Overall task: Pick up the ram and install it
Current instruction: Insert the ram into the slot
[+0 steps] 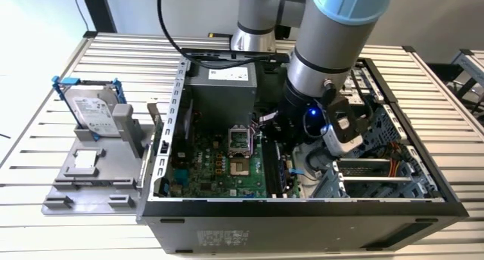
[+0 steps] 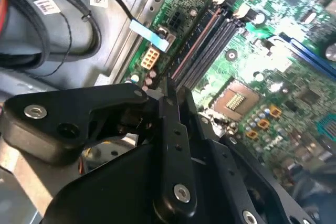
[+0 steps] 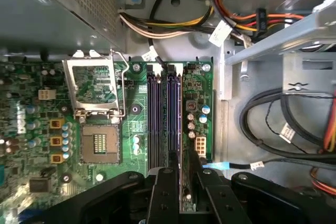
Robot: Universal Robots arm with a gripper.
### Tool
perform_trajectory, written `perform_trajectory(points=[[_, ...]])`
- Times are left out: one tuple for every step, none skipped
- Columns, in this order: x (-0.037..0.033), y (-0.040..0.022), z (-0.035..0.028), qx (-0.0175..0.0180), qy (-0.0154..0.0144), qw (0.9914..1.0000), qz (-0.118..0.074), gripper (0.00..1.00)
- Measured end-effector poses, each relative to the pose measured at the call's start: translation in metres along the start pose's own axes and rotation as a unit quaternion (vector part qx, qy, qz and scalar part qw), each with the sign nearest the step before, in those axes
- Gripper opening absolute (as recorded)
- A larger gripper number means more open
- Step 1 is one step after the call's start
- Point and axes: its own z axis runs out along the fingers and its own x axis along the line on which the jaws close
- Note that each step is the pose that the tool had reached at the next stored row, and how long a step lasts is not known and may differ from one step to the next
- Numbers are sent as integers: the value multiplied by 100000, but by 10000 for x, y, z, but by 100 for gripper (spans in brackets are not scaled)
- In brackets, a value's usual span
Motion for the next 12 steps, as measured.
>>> perform_trajectory(points=[[-1,3,-3,106,-5,100000,-1,100],[-1,3,-2,206,-8,100000,-4,100],[0,2,-2,329,-9,99999,-3,100],[0,2,-3,445,-11,99999,3,0],[0,2,-2,554,-15,99998,3,0],[0,2,-4,684,-14,99998,1,0],[0,2,-3,781,-21,99997,1,0],[0,2,-3,900,-23,99996,2,0],[0,2,-3,1003,-26,99995,2,0],[0,2,-3,1121,-30,99994,2,0],[0,2,-3,1239,-33,99992,0,0],[0,2,-3,1338,-36,99991,3,0]])
